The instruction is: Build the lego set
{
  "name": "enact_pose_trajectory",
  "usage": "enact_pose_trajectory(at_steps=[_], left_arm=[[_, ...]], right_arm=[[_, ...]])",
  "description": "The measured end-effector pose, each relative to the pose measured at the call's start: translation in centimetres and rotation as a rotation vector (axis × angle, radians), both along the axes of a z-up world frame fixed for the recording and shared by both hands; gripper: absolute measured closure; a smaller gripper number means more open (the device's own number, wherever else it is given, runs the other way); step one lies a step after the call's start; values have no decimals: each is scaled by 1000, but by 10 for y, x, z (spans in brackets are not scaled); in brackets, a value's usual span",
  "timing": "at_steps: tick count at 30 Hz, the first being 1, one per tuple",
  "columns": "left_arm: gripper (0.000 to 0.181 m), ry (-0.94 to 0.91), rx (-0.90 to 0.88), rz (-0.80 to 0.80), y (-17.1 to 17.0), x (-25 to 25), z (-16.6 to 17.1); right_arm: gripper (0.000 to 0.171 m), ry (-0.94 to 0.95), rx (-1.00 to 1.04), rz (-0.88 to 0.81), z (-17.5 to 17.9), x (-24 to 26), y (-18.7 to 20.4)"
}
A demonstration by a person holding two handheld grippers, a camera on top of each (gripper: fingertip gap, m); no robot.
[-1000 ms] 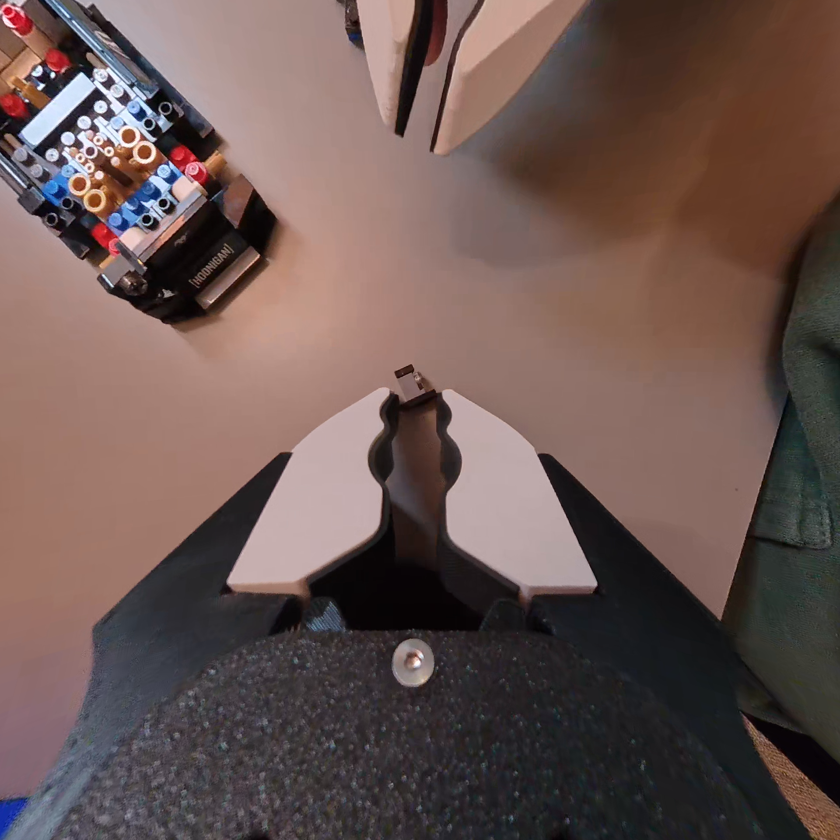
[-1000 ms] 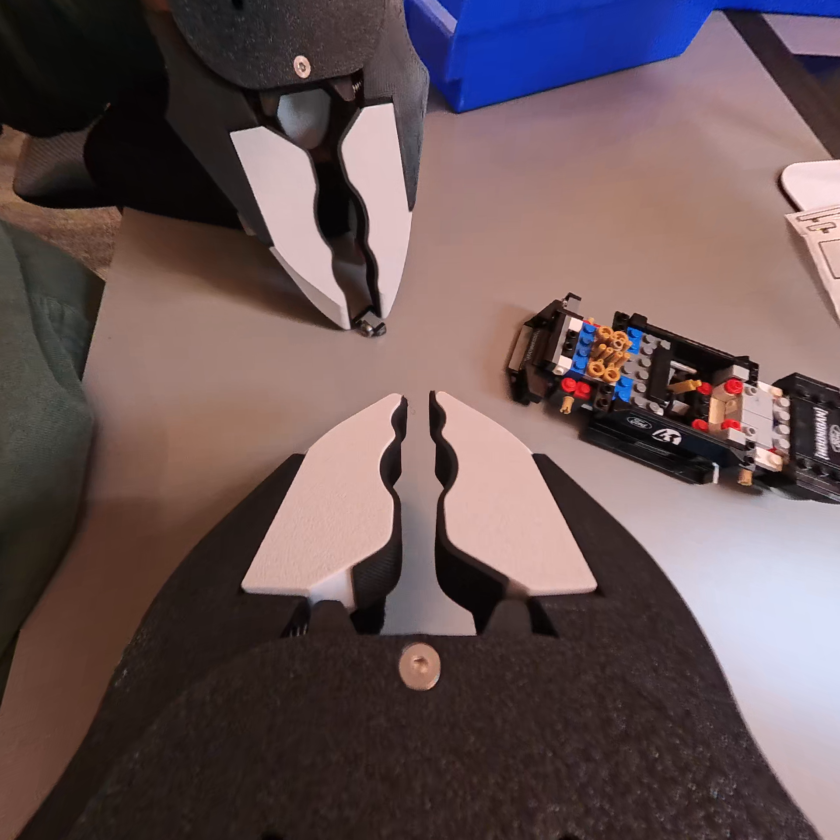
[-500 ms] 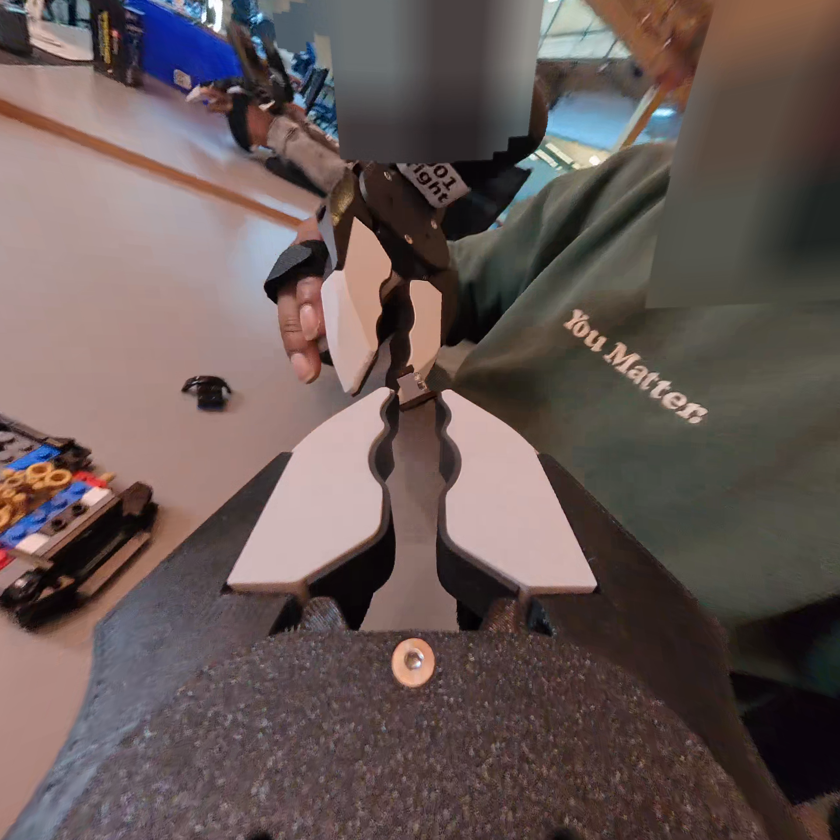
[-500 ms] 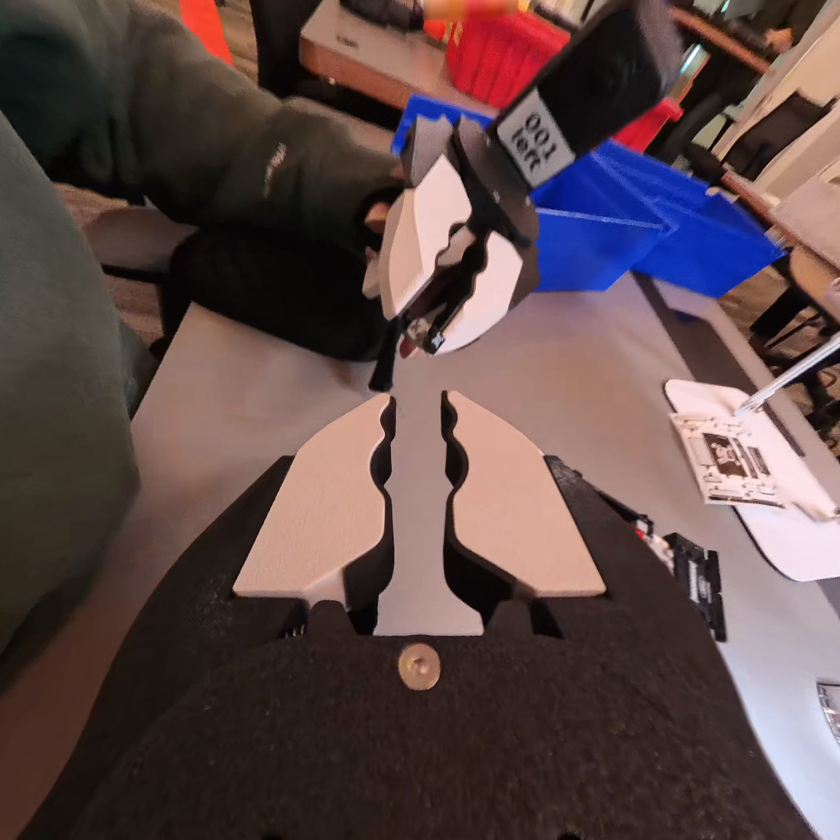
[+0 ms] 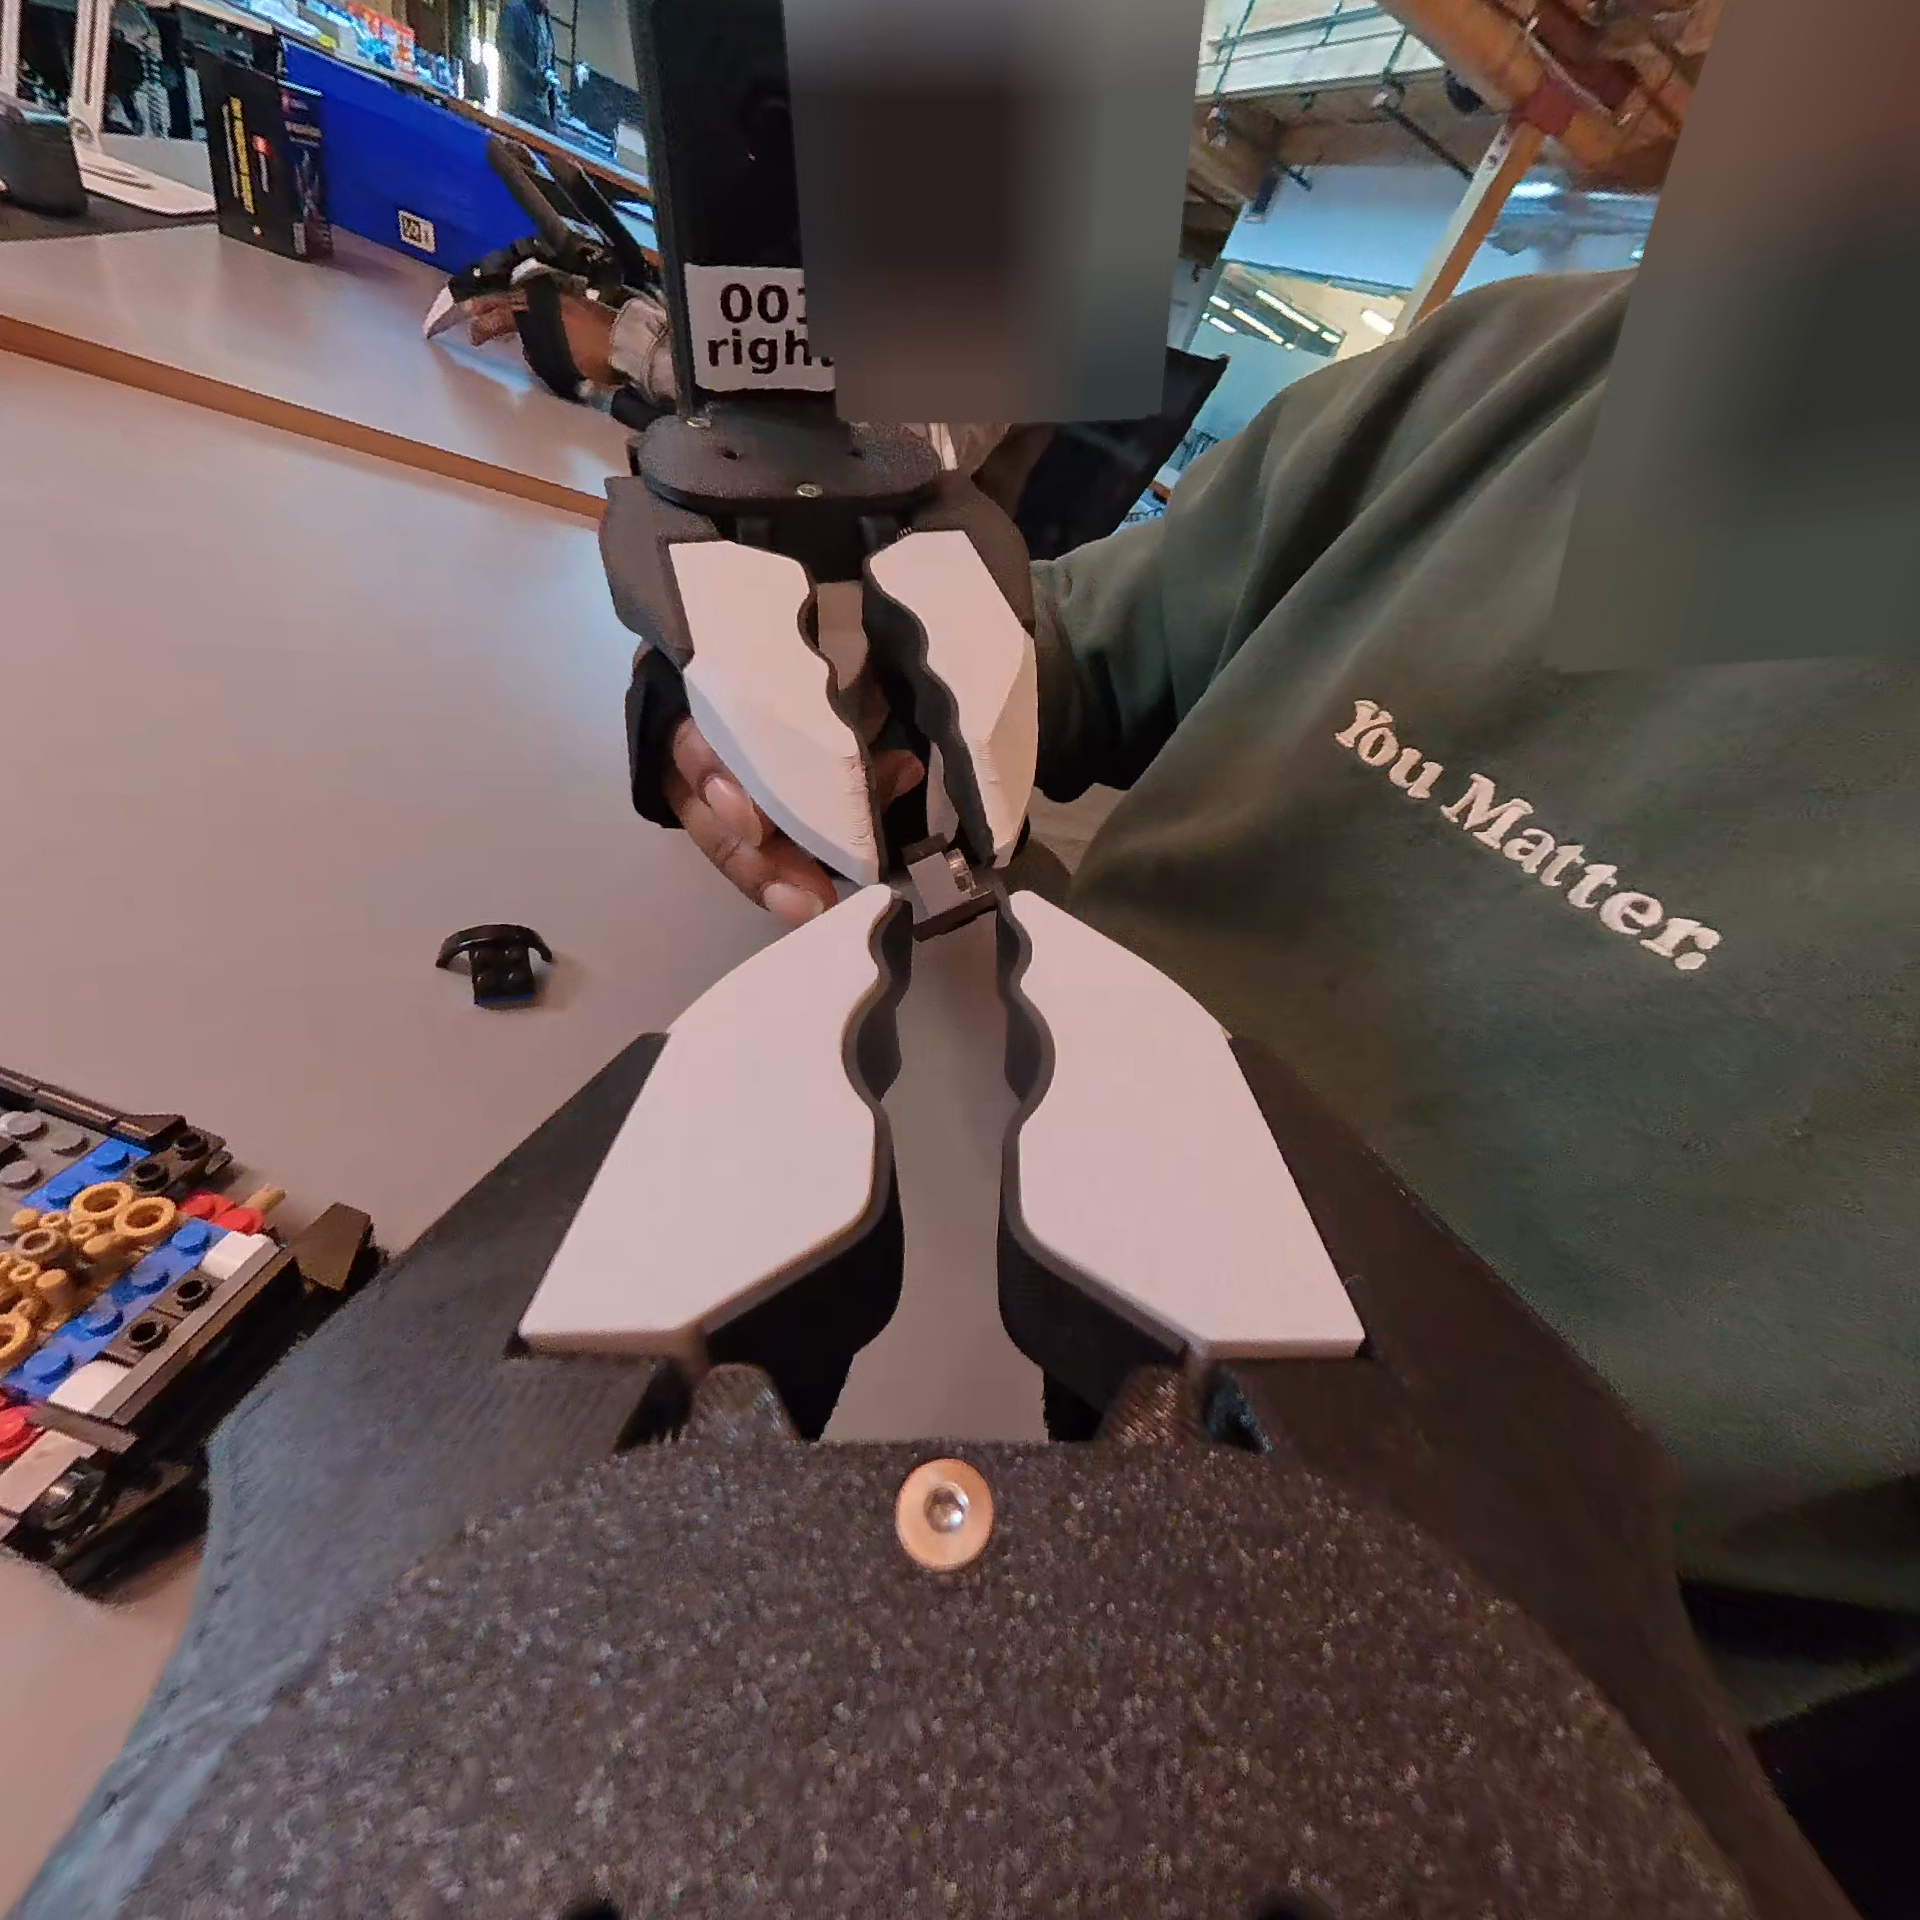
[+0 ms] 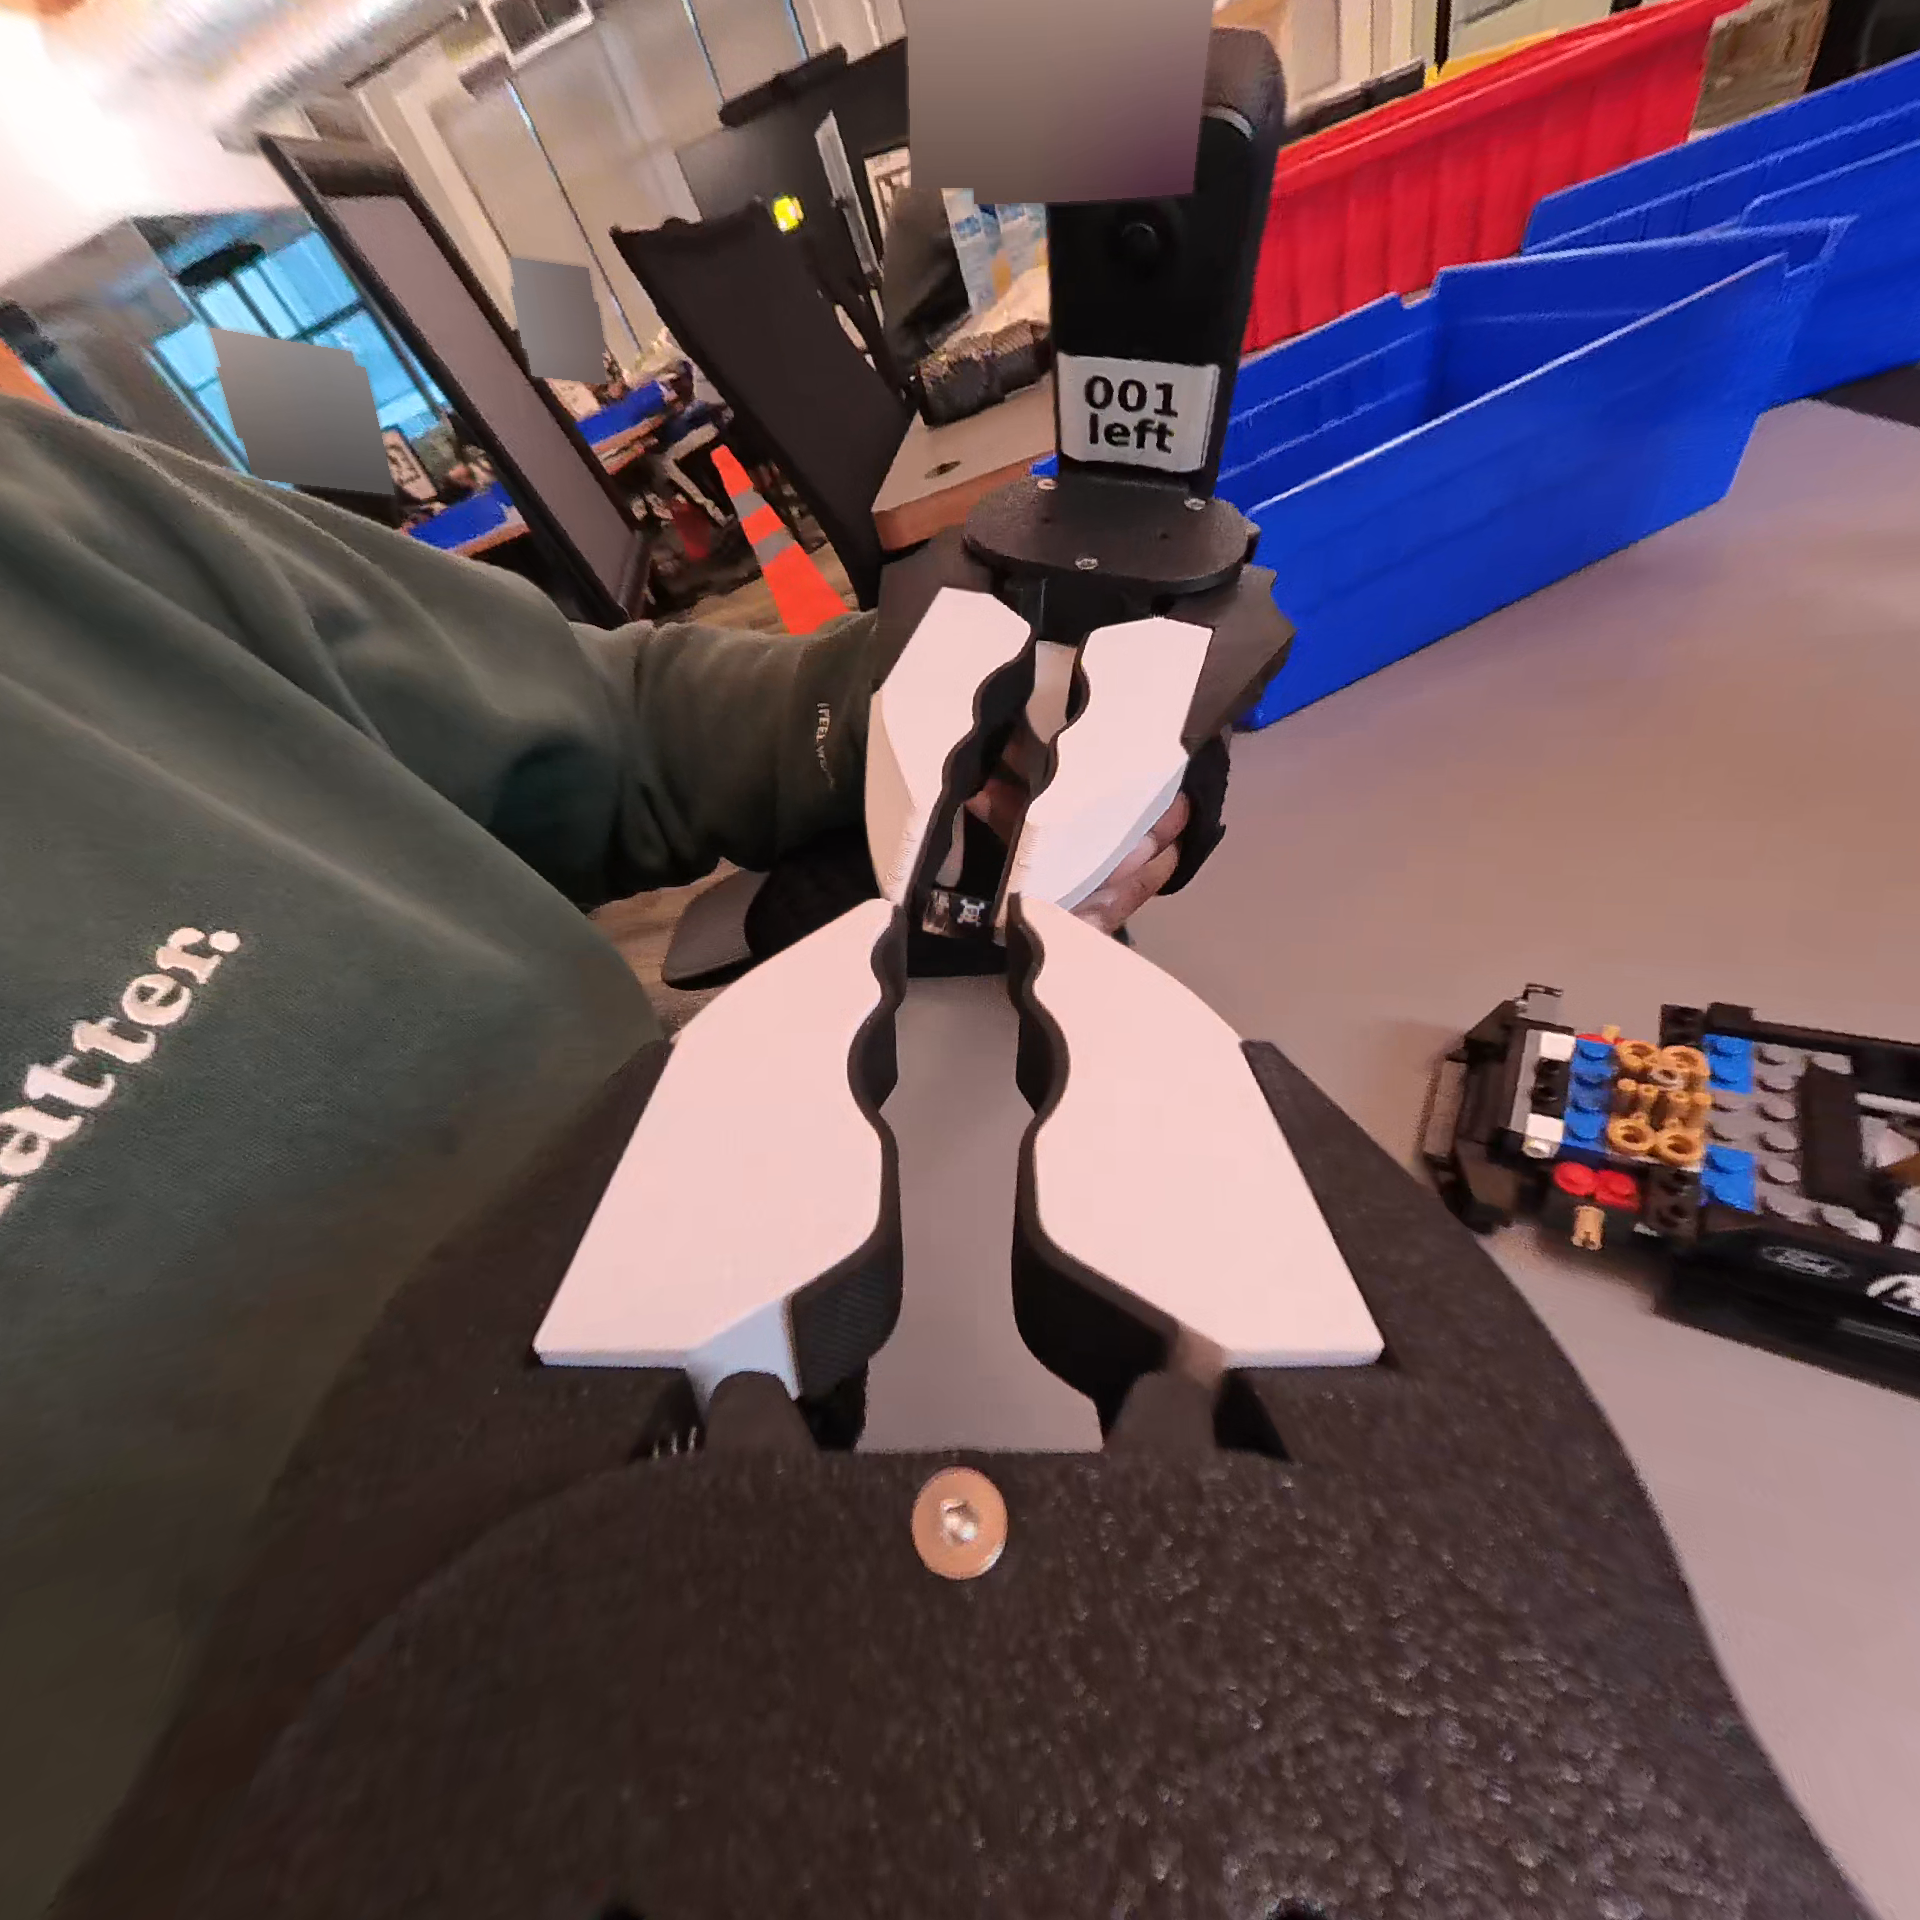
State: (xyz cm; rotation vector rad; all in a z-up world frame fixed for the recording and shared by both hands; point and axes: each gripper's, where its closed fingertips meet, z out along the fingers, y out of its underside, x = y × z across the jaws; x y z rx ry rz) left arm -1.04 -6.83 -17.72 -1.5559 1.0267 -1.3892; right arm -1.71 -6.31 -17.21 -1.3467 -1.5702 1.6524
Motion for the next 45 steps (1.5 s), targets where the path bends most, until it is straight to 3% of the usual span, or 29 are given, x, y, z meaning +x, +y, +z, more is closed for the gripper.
enact_pose_trajectory(at_steps=[7, 20, 32, 45], left_arm=[[166, 40, 23, 22, -1, -1, -8], [166, 54, 33, 46, -1, -4, -12], [166, 5, -14, 175, 17, -5, -6], [166, -165, -149, 258, 31, 1, 8]], right_arm=[[160, -43, -17, 10, -9, -1, -2], [155, -36, 27, -3, -17, -1, 5], [150, 128, 655, -286, -11, -7, 22], [154, 163, 832, -453, 0, -8, 34]])
